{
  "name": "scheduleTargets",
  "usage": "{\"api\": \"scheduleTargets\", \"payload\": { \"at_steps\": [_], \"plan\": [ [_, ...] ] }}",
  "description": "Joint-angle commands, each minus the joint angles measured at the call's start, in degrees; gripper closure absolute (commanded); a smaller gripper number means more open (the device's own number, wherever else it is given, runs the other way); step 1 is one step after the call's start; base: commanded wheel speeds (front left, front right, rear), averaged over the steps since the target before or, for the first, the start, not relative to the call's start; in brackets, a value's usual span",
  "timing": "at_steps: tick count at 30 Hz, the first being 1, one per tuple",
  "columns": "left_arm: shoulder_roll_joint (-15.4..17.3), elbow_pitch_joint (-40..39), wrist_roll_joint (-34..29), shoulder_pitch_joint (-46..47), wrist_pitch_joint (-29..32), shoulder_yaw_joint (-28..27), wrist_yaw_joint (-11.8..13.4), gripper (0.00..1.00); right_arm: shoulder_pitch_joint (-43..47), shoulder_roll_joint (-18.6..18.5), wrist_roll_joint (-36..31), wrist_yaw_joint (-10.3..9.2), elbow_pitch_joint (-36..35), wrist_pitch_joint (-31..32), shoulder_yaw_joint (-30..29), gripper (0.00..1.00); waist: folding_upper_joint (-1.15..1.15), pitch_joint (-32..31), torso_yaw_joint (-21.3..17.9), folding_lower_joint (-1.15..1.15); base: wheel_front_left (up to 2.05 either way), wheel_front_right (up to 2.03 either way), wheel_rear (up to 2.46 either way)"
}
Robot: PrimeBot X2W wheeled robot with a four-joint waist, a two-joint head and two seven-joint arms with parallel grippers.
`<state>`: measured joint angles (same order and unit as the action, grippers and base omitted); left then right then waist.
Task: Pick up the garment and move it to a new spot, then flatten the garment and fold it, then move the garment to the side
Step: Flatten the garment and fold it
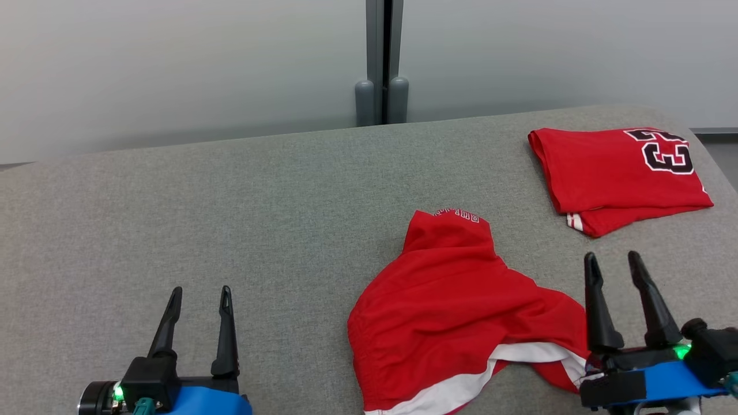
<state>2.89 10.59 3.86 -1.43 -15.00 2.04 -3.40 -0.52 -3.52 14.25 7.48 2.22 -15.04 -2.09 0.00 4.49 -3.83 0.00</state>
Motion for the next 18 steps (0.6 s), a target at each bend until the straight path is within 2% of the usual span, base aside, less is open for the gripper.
{"api": "scheduleTargets", "payload": {
  "at_steps": [1, 7, 11, 15, 16, 18],
  "plan": [
    [0.0, 0.0, -0.5, 0.3, -0.2, 0.2, -0.2, 0.0, 0.7, 0.2, -0.4, 0.03, 0.8, -0.2, 0.4, 0.0, 0.0, -0.1, 0.1, 0.0, 0.0, 0.0, 0.0],
    [0.0, 0.5, -1.2, -0.2, -0.2, 4.2, -1.8, 0.0, 0.5, 0.5, -0.9, 0.03, 5.2, -0.2, 0.7, 0.0, 0.0, -0.8, 0.6, 0.0, 0.0, 0.0, 0.0],
    [0.1, 2.5, -1.4, -0.9, -0.2, 10.6, -3.5, 0.0, -0.1, 0.5, -0.9, 0.03, 6.4, -0.2, 1.2, 0.0, 0.0, -1.3, 0.4, 0.0, 0.0, 0.0, 0.0],
    [1.1, 5.2, -0.7, -1.2, -0.2, 16.6, -4.1, 0.0, -0.6, 0.5, -0.7, 0.03, 7.0, -0.2, 1.8, 0.0, 0.0, -1.6, 0.0, 0.0, 0.0, 0.0, 0.0],
    [1.1, 5.2, -0.7, -1.2, -0.2, 16.6, -4.1, 0.0, -0.6, 0.5, -0.7, 0.03, 7.0, -0.2, 1.8, 0.0, 0.0, -1.6, 0.0, 0.0, 0.0, 0.0, 0.0],
    [2.2, 7.1, 1.1, -1.0, -0.2, 21.5, -4.2, 0.0, -0.7, 0.4, -0.5, 0.02, 7.2, -0.2, 2.2, 0.0, 0.0, -1.4, -0.3, 0.0, 0.0, 0.0, 0.0]
  ]
}}
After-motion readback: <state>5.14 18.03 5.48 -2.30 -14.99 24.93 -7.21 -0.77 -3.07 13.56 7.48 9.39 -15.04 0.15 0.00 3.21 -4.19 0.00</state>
